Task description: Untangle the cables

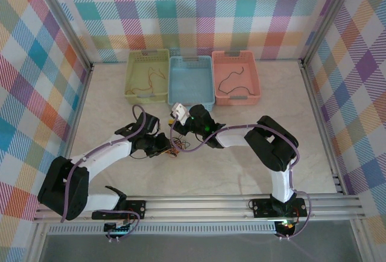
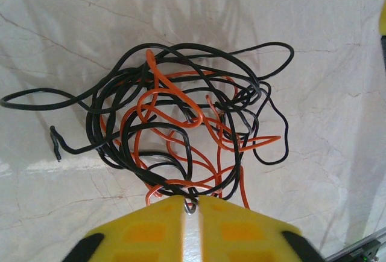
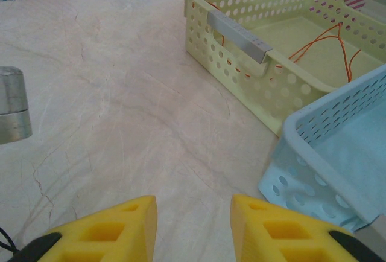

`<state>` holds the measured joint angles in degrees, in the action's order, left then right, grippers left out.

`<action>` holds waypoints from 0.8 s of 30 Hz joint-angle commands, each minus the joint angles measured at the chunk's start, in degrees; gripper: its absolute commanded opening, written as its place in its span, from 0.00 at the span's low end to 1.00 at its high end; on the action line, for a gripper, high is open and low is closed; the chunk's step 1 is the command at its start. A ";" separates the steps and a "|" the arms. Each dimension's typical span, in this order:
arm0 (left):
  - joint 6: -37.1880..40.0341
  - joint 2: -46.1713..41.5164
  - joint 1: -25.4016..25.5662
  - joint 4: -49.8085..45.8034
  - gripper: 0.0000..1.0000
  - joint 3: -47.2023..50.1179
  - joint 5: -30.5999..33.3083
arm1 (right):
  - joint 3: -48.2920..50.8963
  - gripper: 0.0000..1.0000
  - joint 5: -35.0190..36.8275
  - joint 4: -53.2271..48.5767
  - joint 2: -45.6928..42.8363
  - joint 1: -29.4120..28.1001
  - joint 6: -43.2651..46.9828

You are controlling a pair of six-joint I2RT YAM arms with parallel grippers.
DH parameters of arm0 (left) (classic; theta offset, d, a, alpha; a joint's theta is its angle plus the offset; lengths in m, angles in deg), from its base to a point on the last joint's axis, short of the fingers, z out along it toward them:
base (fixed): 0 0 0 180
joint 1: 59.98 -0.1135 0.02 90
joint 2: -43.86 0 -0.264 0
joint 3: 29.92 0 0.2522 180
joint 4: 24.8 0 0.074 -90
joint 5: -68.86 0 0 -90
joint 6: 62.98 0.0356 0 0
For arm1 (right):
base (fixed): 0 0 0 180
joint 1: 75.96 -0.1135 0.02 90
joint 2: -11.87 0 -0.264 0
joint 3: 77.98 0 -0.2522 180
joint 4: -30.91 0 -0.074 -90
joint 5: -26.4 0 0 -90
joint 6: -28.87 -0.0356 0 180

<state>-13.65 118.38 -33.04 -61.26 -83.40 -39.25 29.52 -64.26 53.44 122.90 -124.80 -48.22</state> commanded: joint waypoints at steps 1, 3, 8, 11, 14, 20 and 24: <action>0.47 -0.42 0.76 0.13 0.09 -1.60 1.40 | -1.38 0.38 -0.78 0.27 -1.77 -0.03 -0.09; 0.73 -1.28 0.77 -0.41 0.03 -1.65 1.79 | -1.38 0.38 -0.74 0.27 -1.84 -0.03 -0.13; 2.42 -4.85 0.83 -1.65 0.00 -1.37 2.53 | -1.21 0.38 -0.49 0.27 -1.93 -0.03 -0.16; 2.68 -7.63 0.83 -2.42 0.00 -1.04 3.92 | -0.84 0.38 -0.17 0.35 -2.20 -0.03 -0.16; 1.84 -8.40 0.83 -3.13 0.06 -0.82 4.84 | -0.72 0.38 -0.08 0.64 -2.17 -0.03 -0.10; -1.68 -4.62 0.78 0.12 0.40 -0.09 2.02 | -0.89 0.38 -0.30 0.45 -2.21 -0.02 -0.13; -2.83 -2.30 0.92 1.56 0.40 -0.42 1.98 | -0.85 0.38 -0.38 0.44 -2.21 -0.03 -0.14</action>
<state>-14.89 114.84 -32.85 -61.48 -83.49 -36.58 29.52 -64.24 53.44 122.79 -124.80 -48.22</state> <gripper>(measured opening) 0.402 0.379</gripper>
